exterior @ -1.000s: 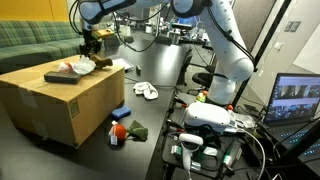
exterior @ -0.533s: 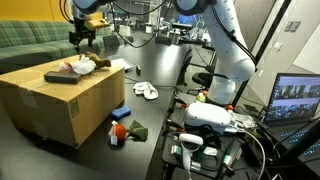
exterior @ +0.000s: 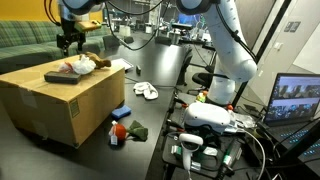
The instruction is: Put the objects on the surface on the box and the objects on the box on the counter top
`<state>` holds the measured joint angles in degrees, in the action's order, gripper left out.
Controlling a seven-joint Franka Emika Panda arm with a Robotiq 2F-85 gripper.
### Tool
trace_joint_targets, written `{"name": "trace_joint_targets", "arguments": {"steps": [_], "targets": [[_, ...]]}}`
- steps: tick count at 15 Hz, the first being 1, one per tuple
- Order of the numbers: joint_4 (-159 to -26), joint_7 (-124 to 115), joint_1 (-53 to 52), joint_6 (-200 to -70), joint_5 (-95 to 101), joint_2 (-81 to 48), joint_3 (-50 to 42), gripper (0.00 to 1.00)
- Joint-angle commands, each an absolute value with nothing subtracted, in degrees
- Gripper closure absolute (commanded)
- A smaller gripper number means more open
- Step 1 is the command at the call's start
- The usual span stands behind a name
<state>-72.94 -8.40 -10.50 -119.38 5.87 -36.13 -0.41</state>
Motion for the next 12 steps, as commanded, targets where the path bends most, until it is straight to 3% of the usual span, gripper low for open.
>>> {"name": "trace_joint_targets", "arguments": {"steps": [1,12], "targets": [[-74.23,-8.48,-10.71,-120.48,6.1,-36.41,0.6,0.0],[-72.88,-7.06,-10.44,-119.17,5.81,-42.59,0.96,0.0]]}}
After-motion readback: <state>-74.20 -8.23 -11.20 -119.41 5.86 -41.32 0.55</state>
